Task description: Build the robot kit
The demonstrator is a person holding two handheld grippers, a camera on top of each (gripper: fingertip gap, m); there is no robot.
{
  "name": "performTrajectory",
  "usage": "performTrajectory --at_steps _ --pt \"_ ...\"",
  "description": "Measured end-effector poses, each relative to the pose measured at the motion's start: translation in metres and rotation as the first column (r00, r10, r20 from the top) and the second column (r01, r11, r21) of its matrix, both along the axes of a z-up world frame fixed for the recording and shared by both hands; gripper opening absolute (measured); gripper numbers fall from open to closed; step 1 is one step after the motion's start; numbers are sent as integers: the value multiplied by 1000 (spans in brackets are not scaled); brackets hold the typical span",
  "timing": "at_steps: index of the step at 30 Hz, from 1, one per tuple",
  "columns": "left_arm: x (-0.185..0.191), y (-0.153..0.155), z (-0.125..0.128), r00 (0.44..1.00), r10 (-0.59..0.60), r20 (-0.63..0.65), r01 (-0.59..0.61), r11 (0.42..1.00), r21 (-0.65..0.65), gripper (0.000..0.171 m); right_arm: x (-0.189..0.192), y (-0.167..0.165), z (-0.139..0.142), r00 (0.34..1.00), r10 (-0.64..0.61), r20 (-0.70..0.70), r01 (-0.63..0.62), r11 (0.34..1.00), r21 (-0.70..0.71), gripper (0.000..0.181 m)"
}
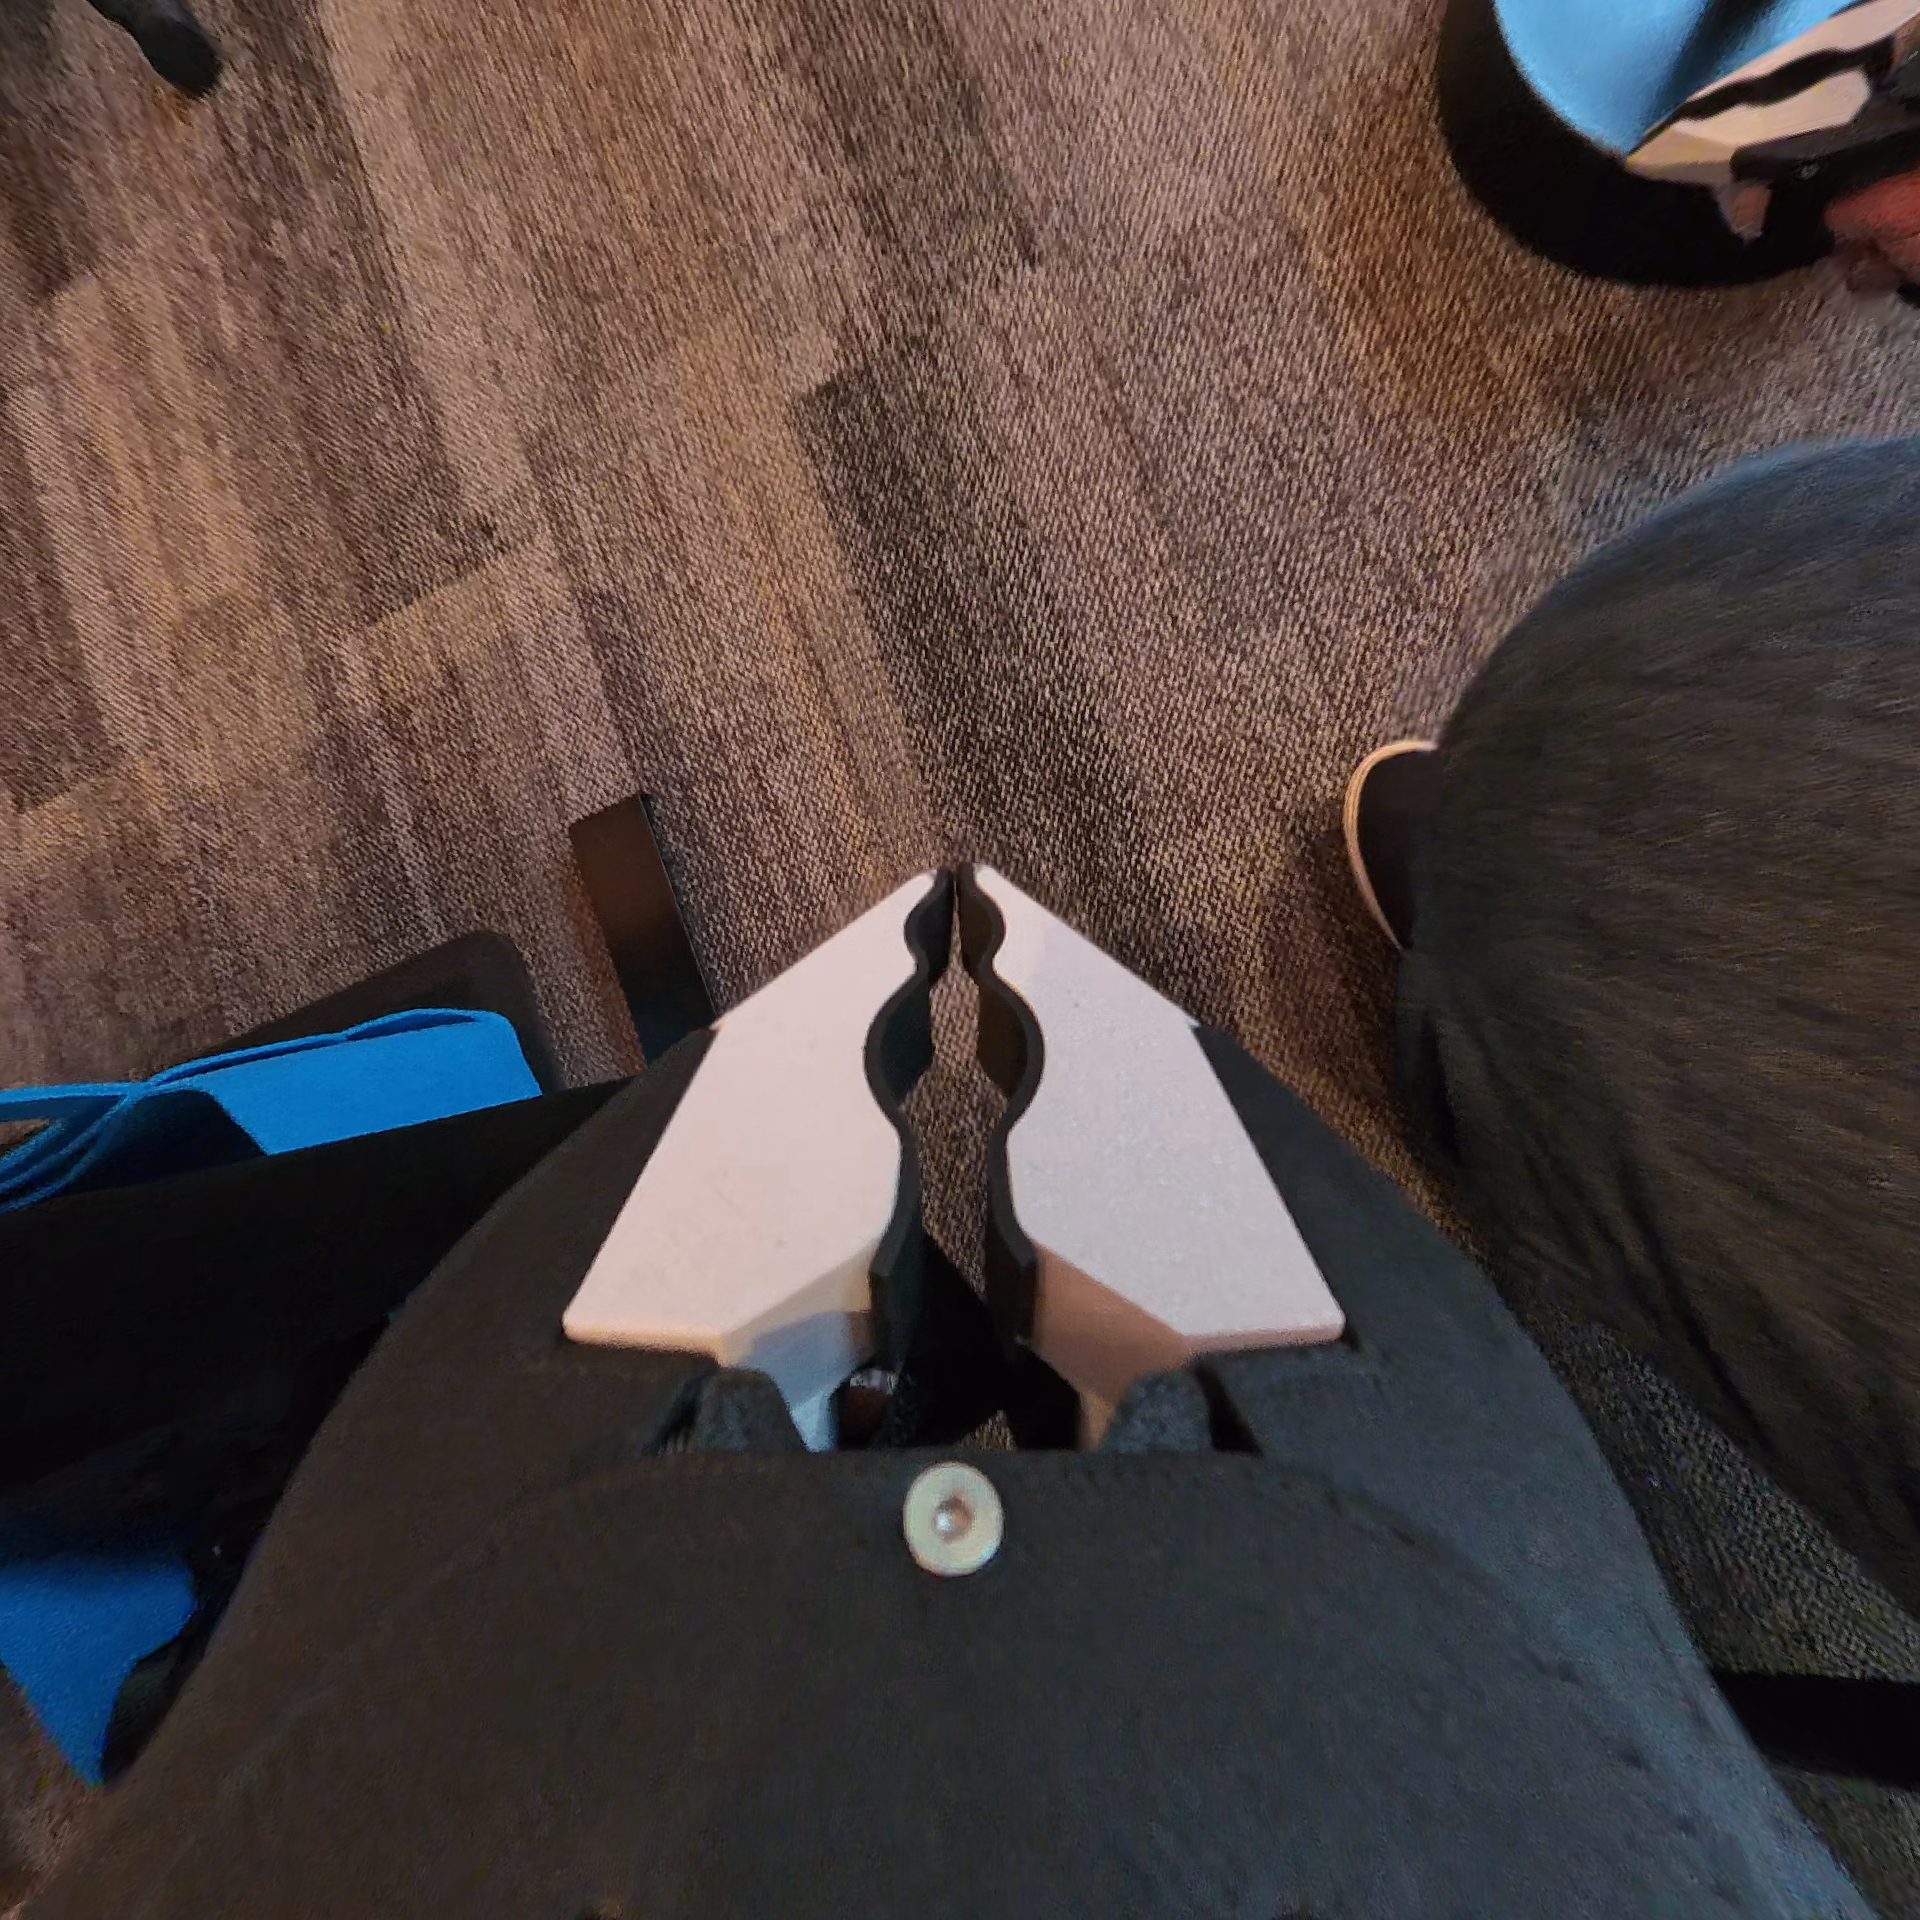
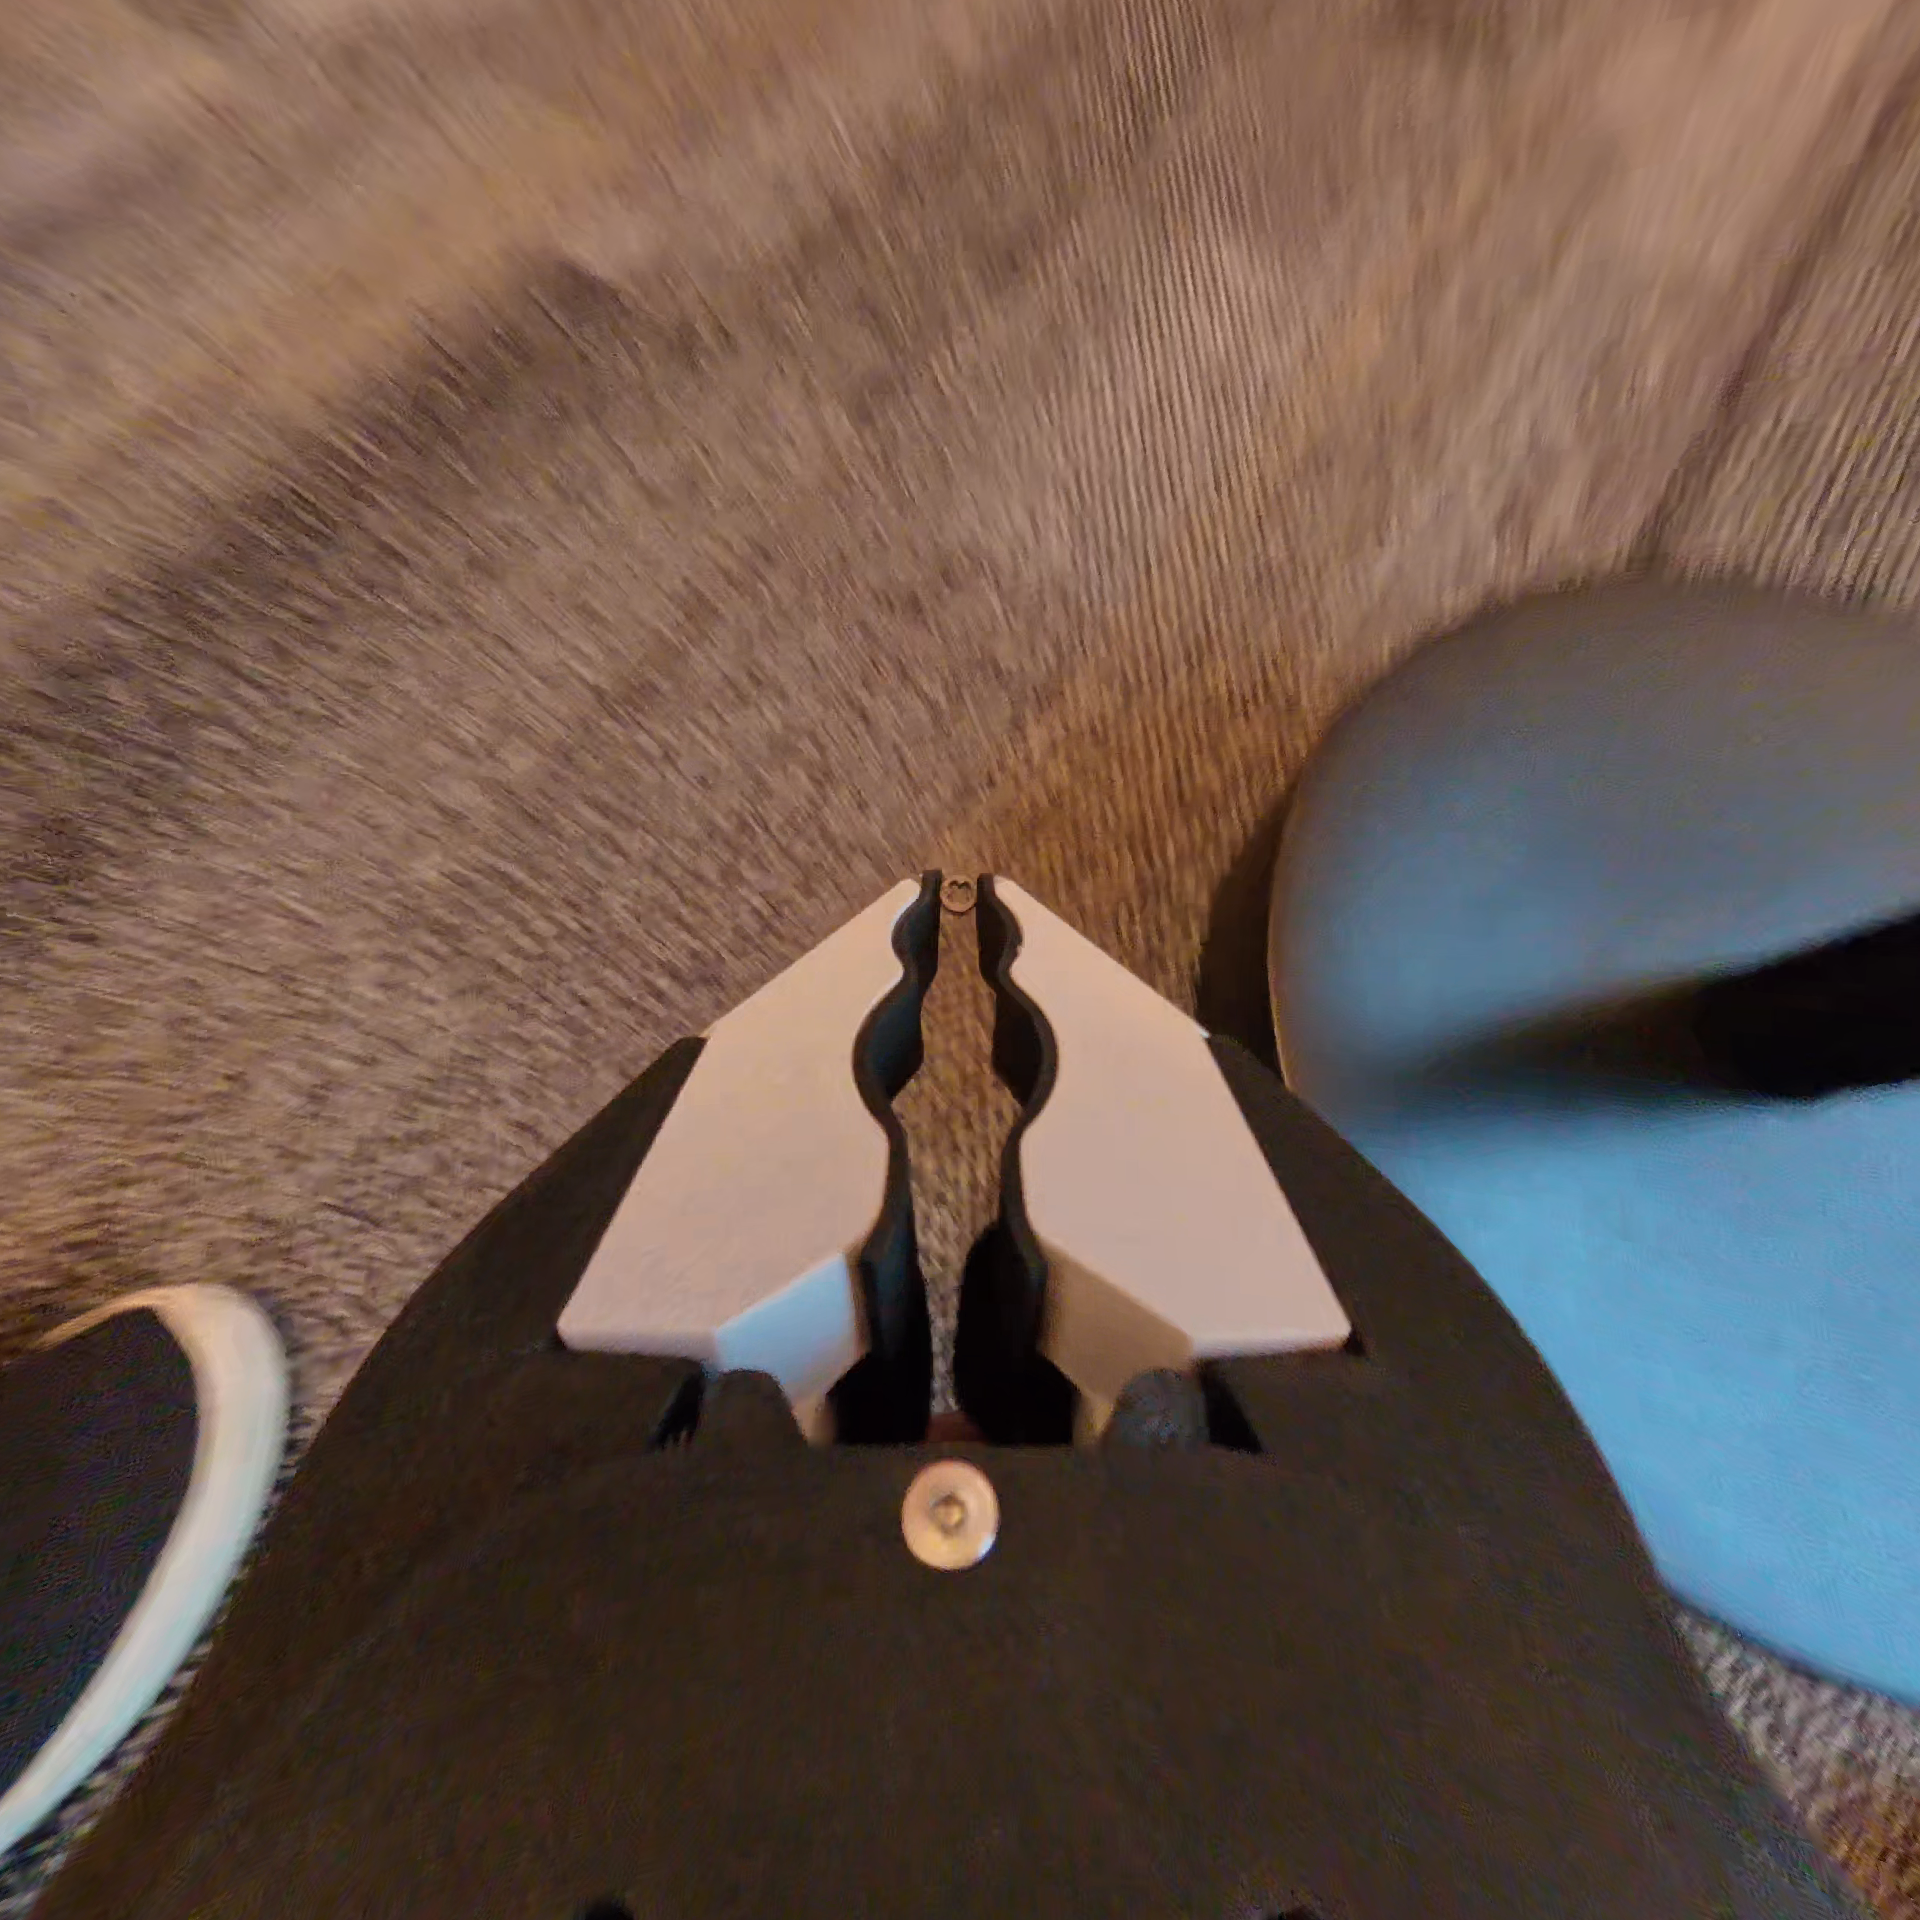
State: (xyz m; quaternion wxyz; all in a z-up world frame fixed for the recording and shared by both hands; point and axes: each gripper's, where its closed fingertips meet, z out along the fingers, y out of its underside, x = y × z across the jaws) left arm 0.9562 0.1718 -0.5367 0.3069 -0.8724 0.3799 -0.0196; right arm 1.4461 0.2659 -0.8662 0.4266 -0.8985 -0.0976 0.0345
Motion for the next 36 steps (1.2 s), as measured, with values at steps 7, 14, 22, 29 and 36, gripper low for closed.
performTrajectory --at_steps 7,14,22,29,36 --pt "-3 -60 69 973 32 227 -47 997 65 0 -151 -7 227 940 340 -19 -321 904 282 4" --pt "-51 -150 107 936 -18 352 -25 993 115 0 -388 -22 474 743 641 194 -624 558 548 4" --pt "-107 -199 109 894 -41 446 -19 991 130 0 -644 -104 670 429 864 265 -714 144 686 4" --pt "-158 -253 101 891 -85 447 59 996 71 0 -805 -149 722 321 907 273 -758 73 648 4" --pt "-204 -316 135 910 -229 347 207 973 99 0 -931 -120 678 348 890 294 -900 230 370 4"
